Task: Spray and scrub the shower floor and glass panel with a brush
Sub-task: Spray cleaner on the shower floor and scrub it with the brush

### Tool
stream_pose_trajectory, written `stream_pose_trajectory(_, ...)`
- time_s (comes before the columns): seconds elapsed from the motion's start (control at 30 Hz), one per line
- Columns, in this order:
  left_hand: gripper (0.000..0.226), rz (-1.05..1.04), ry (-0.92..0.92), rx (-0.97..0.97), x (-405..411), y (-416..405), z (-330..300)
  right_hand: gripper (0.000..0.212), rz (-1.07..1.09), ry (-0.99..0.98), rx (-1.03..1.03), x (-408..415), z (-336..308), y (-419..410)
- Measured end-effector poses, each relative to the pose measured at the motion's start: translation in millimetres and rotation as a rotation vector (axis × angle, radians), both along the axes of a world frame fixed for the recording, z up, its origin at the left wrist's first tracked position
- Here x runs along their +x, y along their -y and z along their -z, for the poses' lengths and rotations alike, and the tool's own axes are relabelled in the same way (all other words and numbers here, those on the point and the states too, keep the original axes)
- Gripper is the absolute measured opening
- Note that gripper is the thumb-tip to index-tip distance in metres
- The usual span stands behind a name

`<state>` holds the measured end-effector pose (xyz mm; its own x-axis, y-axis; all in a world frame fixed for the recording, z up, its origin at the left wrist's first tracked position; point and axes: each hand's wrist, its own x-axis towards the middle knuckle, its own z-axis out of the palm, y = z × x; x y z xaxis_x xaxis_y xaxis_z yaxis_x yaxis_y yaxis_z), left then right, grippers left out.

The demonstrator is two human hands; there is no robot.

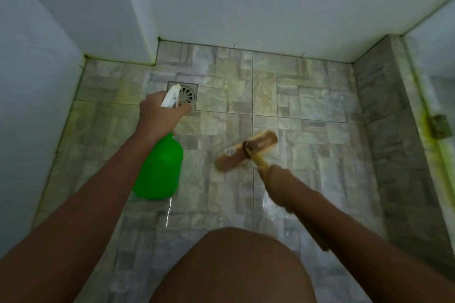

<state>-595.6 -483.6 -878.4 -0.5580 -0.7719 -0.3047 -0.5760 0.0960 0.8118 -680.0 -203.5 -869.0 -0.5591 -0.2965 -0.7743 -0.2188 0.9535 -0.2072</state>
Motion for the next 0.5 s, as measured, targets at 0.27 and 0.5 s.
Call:
stream_pose_trajectory(0.27, 0.034, 0.157, 0.043, 0.001, -16, -2, 10, 0.024, 0.131, -0.095, -0.164, -101, 5, 82)
stream_pose_trajectory(0.5, 0.049, 0.168, 0.034, -0.021, -32, -7, 32, 0.021, 0.307, -0.184, -0.213, -188, -4, 151)
